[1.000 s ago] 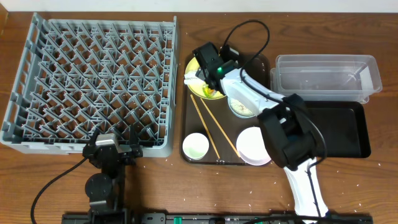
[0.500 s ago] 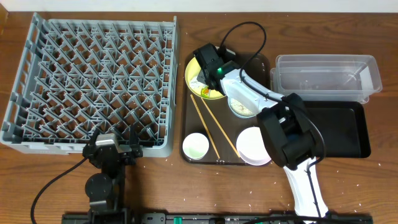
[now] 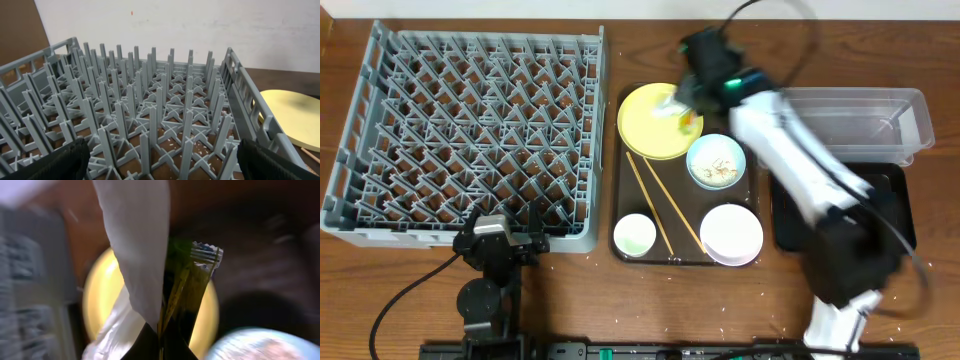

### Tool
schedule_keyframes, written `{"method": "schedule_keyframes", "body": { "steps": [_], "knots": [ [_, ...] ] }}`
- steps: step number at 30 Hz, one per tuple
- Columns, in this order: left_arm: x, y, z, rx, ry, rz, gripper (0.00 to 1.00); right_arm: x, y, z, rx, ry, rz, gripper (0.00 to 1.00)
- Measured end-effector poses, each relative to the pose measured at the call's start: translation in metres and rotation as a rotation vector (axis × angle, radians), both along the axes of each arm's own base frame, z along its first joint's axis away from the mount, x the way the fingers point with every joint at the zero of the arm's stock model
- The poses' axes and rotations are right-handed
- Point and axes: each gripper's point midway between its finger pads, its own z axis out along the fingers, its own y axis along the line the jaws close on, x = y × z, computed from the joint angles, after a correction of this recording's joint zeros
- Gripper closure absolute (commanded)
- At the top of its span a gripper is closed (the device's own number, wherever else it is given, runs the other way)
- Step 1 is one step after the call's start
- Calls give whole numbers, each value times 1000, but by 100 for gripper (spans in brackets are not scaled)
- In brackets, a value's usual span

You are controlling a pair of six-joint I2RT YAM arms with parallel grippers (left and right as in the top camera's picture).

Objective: Sort waste into correct bins and load items into the dishwasher
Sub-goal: 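Carry napkin and wrapper to clear plastic bin and release, then move right gripper to blue rice bowl and grasp its rim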

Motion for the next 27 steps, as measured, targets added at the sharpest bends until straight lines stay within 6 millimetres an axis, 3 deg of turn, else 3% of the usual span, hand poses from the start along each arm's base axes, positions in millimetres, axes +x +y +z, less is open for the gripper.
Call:
{"method": "schedule_keyframes", "body": {
  "steps": [3,6,10,15,19,20,24,25,27],
  "knots": [
    [0,0,0,0,0,0,6,-12,-41,43,5,-18,-67,98],
    [0,0,0,0,0,0,6,-29,-89,54,-23,35,-173,98],
    [0,0,0,0,0,0,6,-52,-164,31,-78,179,-421,99],
    [0,0,0,0,0,0,6,-68,-227,-2,-70,241,-684,98],
    [0,0,0,0,0,0,6,-70,-264,-31,-33,221,-842,98],
    [0,0,0,0,0,0,6,-71,-270,-37,-27,217,-863,94],
    [0,0,0,0,0,0,6,-81,-283,-60,-9,234,-928,13],
    [0,0,0,0,0,0,6,-82,-284,-62,-10,239,-931,3],
    [0,0,0,0,0,0,6,-79,-285,-62,-4,227,-927,1]
  ]
}}
